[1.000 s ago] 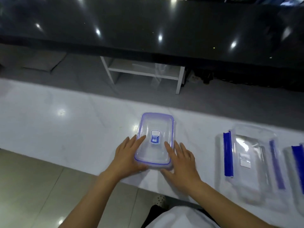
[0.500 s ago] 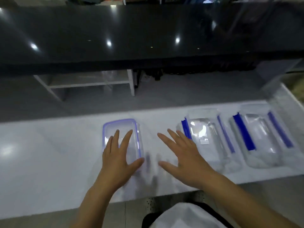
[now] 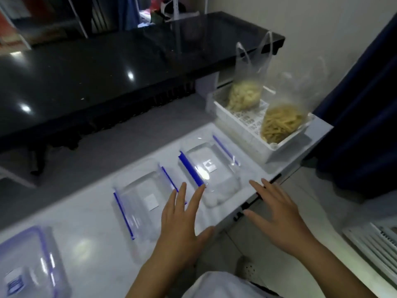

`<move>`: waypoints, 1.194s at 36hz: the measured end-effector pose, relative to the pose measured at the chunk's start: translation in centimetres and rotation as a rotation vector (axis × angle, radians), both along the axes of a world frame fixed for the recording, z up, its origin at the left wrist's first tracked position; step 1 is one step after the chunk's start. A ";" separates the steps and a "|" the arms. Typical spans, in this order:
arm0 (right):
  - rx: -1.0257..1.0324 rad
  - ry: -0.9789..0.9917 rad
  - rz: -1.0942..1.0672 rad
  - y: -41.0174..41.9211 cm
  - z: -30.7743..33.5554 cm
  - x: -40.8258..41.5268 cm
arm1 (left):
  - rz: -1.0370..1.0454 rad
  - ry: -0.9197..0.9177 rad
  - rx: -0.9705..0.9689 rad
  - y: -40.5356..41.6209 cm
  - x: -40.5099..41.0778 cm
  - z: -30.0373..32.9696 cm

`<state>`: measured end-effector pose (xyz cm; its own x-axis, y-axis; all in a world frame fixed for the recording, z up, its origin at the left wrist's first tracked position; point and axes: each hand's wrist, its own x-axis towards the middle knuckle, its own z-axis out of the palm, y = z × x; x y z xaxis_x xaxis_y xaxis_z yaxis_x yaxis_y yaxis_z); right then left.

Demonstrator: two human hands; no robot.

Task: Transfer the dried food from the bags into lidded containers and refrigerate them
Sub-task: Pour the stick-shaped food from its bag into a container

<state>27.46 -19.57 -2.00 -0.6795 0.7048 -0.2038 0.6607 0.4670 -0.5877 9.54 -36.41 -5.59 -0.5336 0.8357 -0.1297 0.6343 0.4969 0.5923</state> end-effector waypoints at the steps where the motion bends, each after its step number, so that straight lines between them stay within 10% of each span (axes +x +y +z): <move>1: 0.000 0.001 -0.011 1.3 -0.1 1.0 | -0.019 -0.010 -0.003 1.2 0.8 0.3; 19: -0.009 0.331 -0.070 25.1 3.4 11.5 | -0.054 0.120 0.336 24.7 4.5 9.0; 32: -0.537 0.753 -0.259 37.9 6.8 6.4 | -0.144 0.394 0.305 39.6 -2.6 14.1; 43: -0.583 0.554 -0.159 44.6 8.1 -1.6 | -0.236 0.180 0.257 48.3 -3.9 16.7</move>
<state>25.84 25.00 6.10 -0.6903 0.6856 -0.2310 0.2358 -0.0886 -0.9678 5.64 11.85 11.08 -0.3178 0.9312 0.1784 0.8186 0.1746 0.5471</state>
